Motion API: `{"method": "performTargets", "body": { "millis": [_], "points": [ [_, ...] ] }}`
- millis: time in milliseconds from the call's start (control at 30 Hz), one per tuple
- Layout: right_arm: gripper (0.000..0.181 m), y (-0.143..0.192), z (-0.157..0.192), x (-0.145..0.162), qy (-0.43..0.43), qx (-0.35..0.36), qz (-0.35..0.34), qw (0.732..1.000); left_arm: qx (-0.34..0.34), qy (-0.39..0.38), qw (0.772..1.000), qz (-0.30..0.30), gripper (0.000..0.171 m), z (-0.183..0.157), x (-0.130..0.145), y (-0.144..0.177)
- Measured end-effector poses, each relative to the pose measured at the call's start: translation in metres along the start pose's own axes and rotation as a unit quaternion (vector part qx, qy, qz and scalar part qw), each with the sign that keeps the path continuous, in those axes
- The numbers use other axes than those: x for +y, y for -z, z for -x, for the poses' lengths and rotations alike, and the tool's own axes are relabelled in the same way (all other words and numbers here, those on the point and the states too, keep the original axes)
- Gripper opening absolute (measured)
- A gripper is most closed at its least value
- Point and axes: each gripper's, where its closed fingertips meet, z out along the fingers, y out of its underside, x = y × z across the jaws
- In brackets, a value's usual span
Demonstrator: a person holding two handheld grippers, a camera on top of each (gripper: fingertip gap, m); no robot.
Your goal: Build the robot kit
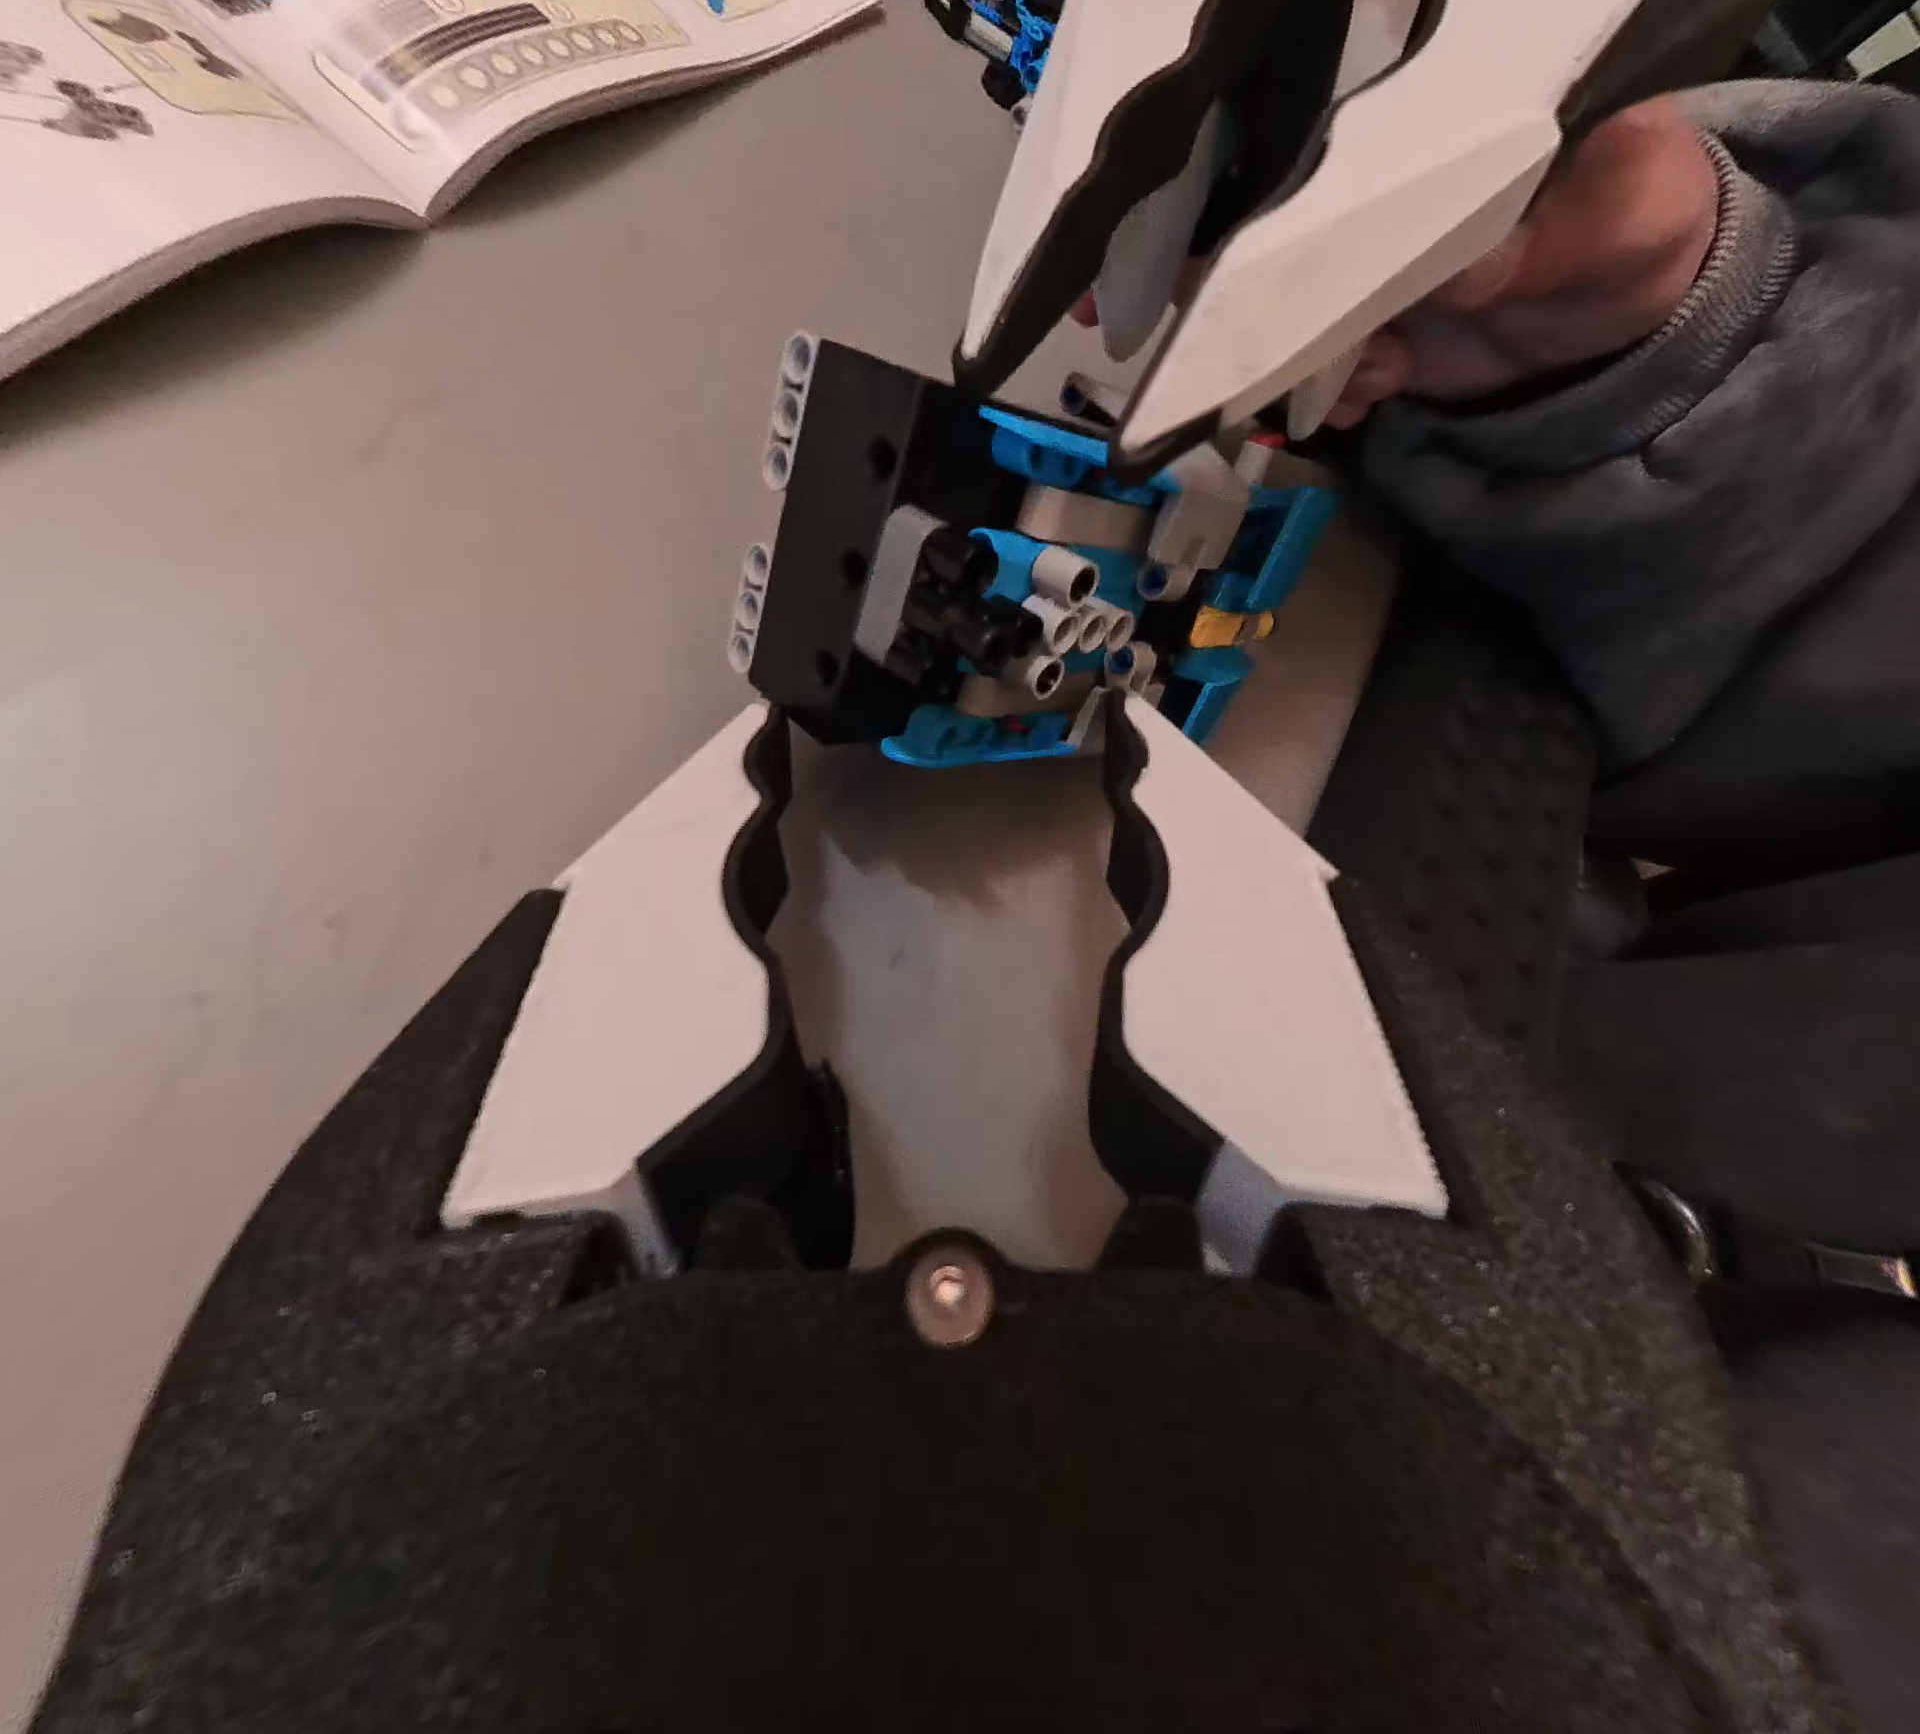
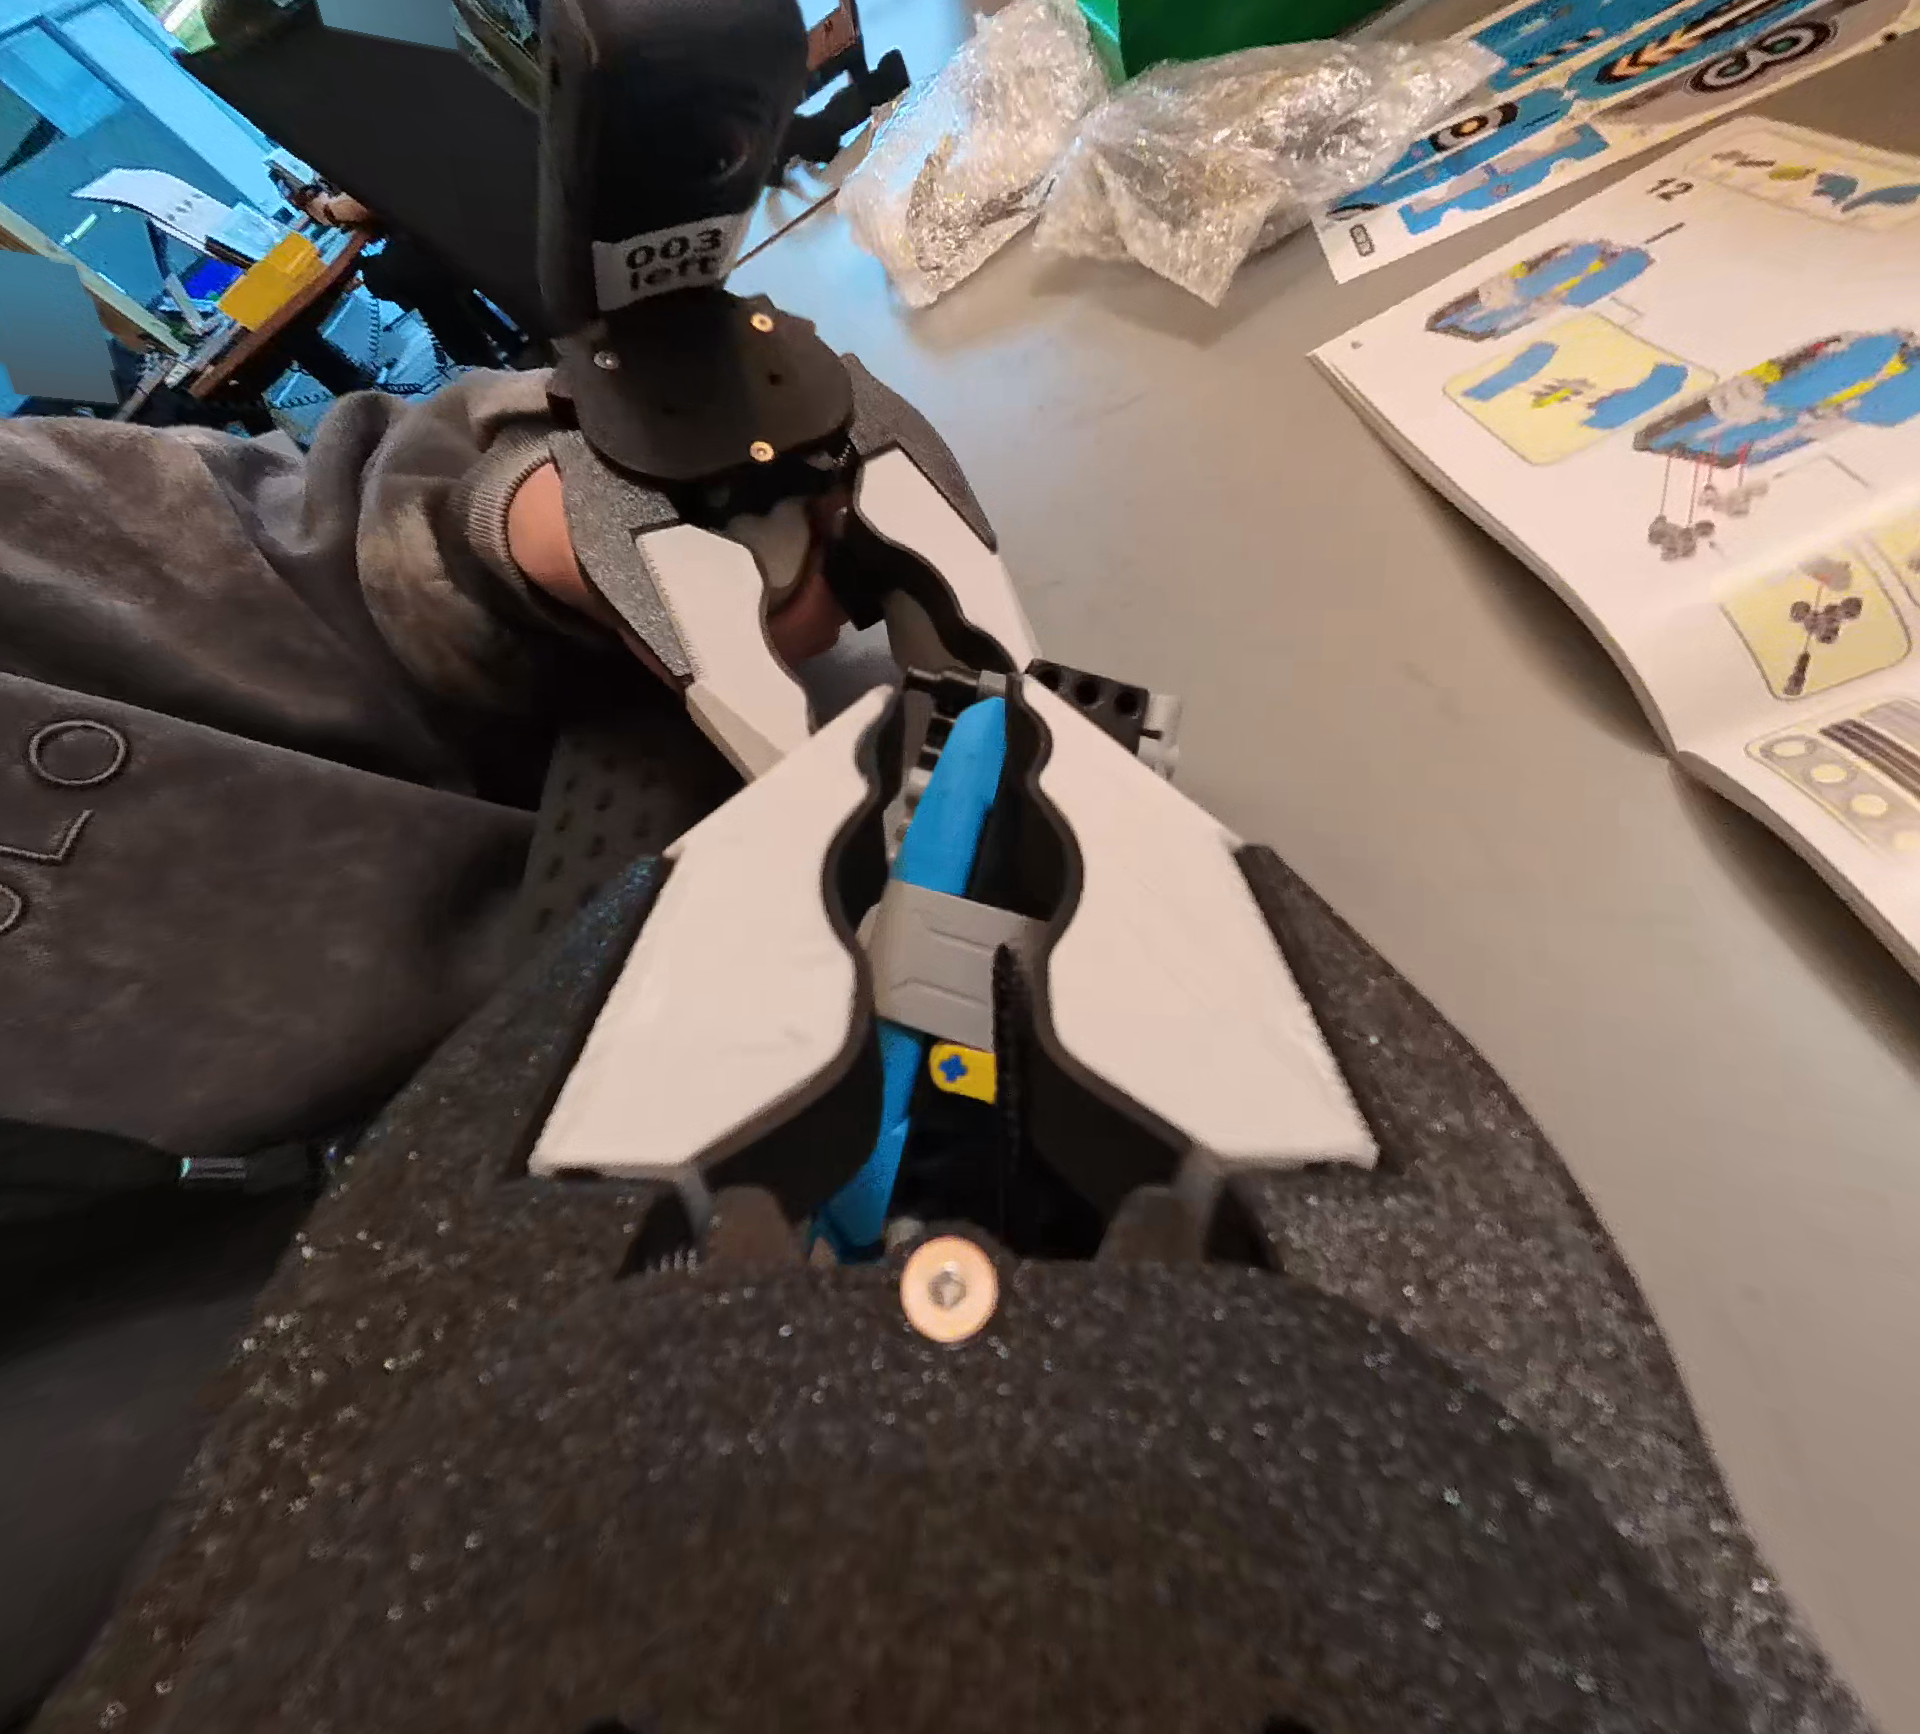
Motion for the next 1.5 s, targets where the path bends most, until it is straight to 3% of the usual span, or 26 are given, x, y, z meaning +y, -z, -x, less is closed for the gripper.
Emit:
{"method": "performTargets", "body": {
  "millis": [200, 300, 367, 733, 867, 1000, 1133, 1167, 1200, 1233, 1267, 1333, 1400, 1500],
  "points": [
    [0.026, 0.007, 0.014, -0.01, 0.071, 0.012, -0.003, 0.997, -0.073, -0.075, 0.994, -0.023, 0.06, 0.0, -0.014, 0.007],
    [0.007, 0.015, 0.024, -0.013, 0.128, 0.024, -0.008, 0.991, -0.11, -0.128, 0.985, -0.043, 0.059, -0.008, -0.022, 0.014],
    [0.004, 0.02, 0.028, -0.013, 0.143, 0.031, -0.017, 0.989, -0.138, -0.166, 0.975, -0.048, 0.059, -0.012, -0.025, 0.016],
    [0.0, 0.07, 0.054, 0.018, 0.127, 0.032, -0.06, 0.99, -0.141, -0.273, 0.947, -0.095, 0.053, -0.062, -0.036, 0.005],
    [0.008, 0.083, 0.056, 0.026, 0.139, 0.055, -0.066, 0.987, -0.138, -0.279, 0.945, -0.105, 0.05, -0.071, -0.039, 0.0],
    [0.034, 0.091, 0.058, 0.029, 0.177, 0.076, -0.068, 0.979, -0.135, -0.285, 0.944, -0.102, 0.048, -0.074, -0.038, -0.005],
    [0.086, 0.119, 0.021, 0.004, 0.234, 0.204, -0.18, 0.934, -0.13, -0.292, 0.943, -0.089, 0.047, -0.075, -0.035, -0.017],
    [0.081, 0.119, 0.001, 0.008, 0.239, 0.233, -0.178, 0.926, -0.129, -0.294, 0.943, -0.084, 0.047, -0.074, -0.034, -0.021],
    [0.069, 0.11, -0.02, 0.02, 0.231, 0.246, -0.136, 0.931, -0.13, -0.296, 0.943, -0.076, 0.047, -0.071, -0.034, -0.027],
    [0.069, 0.097, -0.033, 0.03, 0.205, 0.233, -0.088, 0.947, -0.136, -0.299, 0.942, -0.061, 0.047, -0.065, -0.031, -0.034],
    [0.06, 0.086, -0.036, 0.035, 0.179, 0.204, -0.051, 0.961, -0.149, -0.299, 0.942, -0.041, 0.048, -0.055, -0.027, -0.039],
    [0.061, 0.081, -0.033, 0.03, 0.158, 0.173, -0.039, 0.971, -0.137, -0.274, 0.952, -0.02, 0.049, -0.046, -0.018, -0.042],
    [0.055, 0.084, -0.037, 0.029, 0.159, 0.189, -0.027, 0.969, -0.109, -0.237, 0.965, -0.035, 0.049, -0.046, -0.018, -0.032],
    [0.059, 0.097, -0.048, 0.029, 0.129, 0.226, -0.014, 0.965, -0.126, -0.23, 0.964, -0.047, 0.052, -0.03, -0.025, -0.006]
  ]
}}
